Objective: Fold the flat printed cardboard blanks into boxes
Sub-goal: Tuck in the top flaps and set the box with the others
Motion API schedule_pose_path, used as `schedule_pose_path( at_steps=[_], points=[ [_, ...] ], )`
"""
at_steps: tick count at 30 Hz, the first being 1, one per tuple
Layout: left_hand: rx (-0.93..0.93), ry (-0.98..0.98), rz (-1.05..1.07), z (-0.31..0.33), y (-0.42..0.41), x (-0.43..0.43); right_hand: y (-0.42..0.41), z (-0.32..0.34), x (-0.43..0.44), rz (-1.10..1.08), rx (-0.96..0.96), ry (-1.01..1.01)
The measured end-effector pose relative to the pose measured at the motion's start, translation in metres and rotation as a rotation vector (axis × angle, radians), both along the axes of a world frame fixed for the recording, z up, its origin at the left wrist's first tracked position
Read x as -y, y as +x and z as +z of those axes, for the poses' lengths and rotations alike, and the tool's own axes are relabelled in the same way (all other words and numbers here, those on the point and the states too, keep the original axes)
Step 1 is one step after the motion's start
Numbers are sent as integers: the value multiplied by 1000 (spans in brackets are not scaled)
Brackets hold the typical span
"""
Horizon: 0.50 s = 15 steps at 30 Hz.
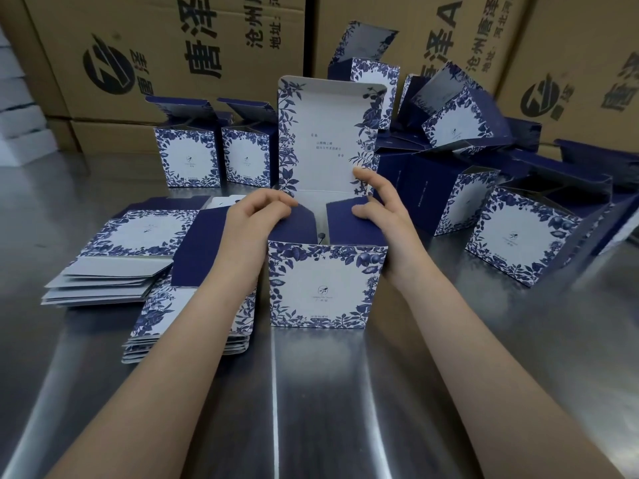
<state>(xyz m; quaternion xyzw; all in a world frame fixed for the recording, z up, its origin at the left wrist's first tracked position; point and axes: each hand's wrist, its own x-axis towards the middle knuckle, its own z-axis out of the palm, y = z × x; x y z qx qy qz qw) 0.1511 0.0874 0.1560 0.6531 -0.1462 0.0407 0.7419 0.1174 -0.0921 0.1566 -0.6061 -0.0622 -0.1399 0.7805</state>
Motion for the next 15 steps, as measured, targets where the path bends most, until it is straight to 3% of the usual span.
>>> schedule_pose_path(
  at_steps=[6, 15],
  points=[
    [-36, 23, -112, -2, 0, -5, -2, -3, 1, 106, -2, -14],
    [-52, 5, -78, -2, -2, -3, -4, 2, -2, 92, -25, -5]
  ],
)
